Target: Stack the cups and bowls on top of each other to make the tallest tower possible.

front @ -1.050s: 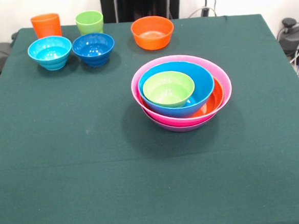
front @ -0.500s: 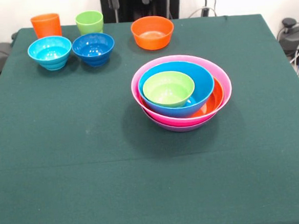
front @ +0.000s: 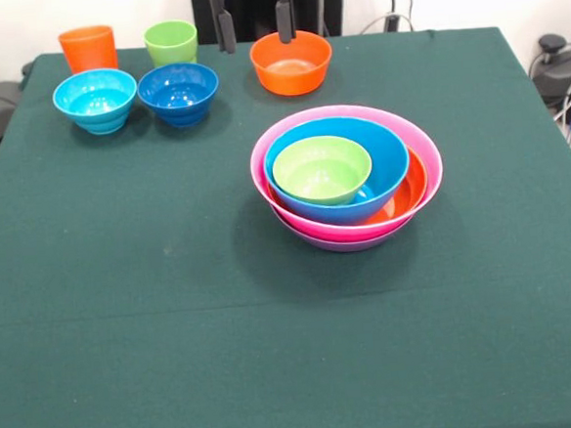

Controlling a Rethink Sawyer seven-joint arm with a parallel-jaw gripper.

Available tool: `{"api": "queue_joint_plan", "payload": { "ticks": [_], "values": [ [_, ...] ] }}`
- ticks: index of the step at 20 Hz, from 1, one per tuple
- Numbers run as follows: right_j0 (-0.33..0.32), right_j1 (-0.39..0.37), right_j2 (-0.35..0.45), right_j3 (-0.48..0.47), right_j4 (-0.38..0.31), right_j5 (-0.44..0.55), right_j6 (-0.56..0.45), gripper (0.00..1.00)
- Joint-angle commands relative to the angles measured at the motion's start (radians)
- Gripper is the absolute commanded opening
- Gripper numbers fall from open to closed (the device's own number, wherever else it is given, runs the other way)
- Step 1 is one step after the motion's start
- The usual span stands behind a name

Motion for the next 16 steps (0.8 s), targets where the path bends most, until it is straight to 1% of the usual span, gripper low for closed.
{"api": "queue_joint_plan", "payload": {
  "ticks": [1,5,11,13,16],
  "values": [
    [0.012,0.012,-0.001,0.083,0.0,0.048,0.142,1.0],
    [0.021,-0.001,-0.004,0.085,0.003,0.056,0.145,1.0],
    [0.018,0.0,0.003,0.083,-0.002,0.06,0.132,1.0],
    [0.02,0.003,0.003,0.079,-0.009,0.051,0.129,1.0],
    [0.02,0.029,-0.001,0.074,-0.026,0.013,0.129,1.0]
  ]
}}
